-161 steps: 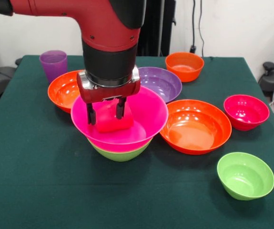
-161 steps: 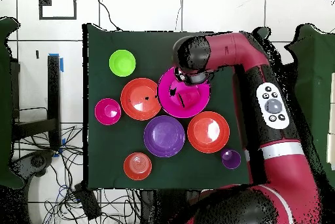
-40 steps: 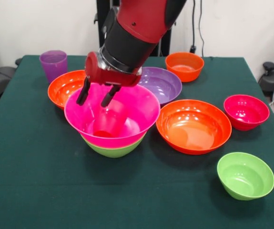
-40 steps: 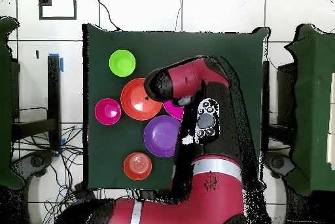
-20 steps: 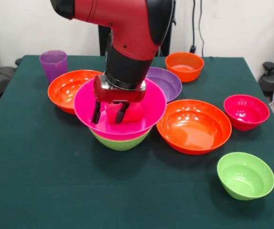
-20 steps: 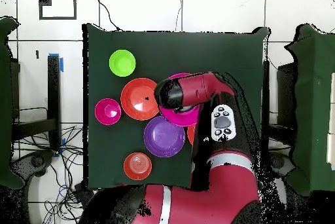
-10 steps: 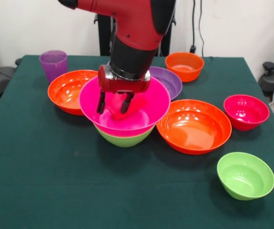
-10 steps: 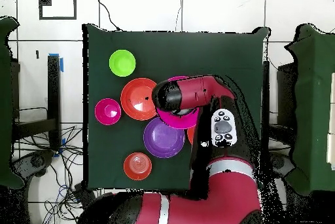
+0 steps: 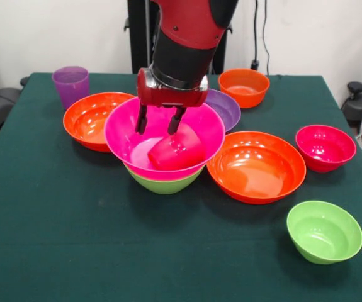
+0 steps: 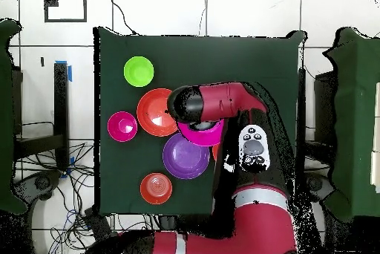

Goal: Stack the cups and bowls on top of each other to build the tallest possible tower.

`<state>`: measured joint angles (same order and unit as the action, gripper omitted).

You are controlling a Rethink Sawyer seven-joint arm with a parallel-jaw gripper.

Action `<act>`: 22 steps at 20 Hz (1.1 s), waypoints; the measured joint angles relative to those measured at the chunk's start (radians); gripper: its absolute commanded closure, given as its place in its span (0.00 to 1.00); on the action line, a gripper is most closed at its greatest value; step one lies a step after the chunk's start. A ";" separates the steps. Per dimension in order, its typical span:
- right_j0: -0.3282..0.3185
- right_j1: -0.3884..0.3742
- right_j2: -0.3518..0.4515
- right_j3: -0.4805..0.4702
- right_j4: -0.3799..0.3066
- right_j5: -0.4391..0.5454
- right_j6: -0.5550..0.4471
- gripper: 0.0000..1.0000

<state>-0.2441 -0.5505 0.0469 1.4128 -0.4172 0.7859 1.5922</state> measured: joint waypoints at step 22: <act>0.010 0.003 0.022 0.011 0.066 0.009 0.000 0.00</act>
<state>-0.2339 -0.5470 0.0689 1.4238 -0.3510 0.7950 1.5922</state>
